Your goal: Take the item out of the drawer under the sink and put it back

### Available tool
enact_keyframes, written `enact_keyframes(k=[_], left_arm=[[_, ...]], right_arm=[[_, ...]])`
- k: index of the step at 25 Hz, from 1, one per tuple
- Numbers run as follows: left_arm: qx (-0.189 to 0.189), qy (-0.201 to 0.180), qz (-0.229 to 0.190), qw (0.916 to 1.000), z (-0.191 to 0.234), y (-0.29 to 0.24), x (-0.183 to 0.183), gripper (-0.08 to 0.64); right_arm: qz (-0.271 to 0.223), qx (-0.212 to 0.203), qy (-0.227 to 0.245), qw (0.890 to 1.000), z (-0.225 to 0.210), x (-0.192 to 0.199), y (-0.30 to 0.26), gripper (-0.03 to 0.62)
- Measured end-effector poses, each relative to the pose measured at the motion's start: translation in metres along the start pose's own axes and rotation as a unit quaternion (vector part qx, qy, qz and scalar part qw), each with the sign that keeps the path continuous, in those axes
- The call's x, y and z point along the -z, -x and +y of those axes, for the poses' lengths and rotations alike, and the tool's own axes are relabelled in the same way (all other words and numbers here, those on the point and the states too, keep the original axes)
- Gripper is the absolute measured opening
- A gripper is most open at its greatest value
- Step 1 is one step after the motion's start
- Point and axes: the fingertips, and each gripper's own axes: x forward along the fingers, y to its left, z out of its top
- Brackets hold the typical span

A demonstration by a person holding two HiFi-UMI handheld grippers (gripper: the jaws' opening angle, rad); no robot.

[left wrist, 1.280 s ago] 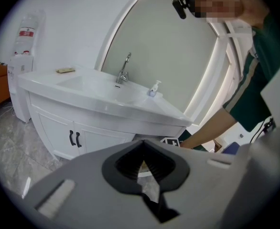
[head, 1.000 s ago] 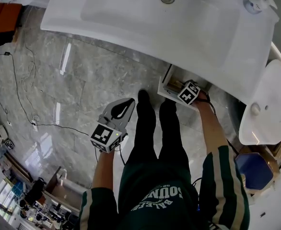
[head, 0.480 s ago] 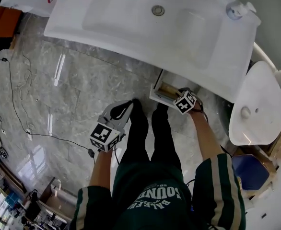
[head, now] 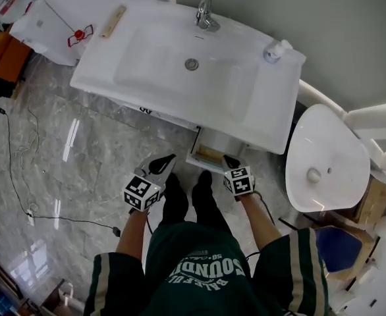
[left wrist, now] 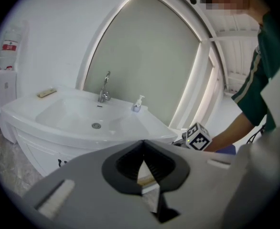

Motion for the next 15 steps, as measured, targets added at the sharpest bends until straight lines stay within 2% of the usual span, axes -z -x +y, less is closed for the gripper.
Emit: enact_keyframes(k=[3,6,11,15], left_arm=[[0.003,-0.009,-0.021,0.9997,-0.006,-0.001,-0.027,0.049],[0.002,-0.016,-0.053,0.9985,-0.014,0.004,-0.061,0.049],[0.007,-0.062,-0.104,0.9926,-0.036,0.017,-0.123,0.049],[0.011,-0.104,-0.135,0.9853,-0.050,0.028,-0.169,0.049]], right_arm=[[-0.069,0.012,-0.008,0.998,0.002,-0.043,0.040,0.002],[-0.146,0.019,0.001,0.989,0.007,-0.095,0.084,0.002],[-0.275,0.029,0.022,0.961,0.012,-0.177,0.167,0.002],[-0.345,0.042,0.036,0.937,0.012,-0.221,0.226,0.000]])
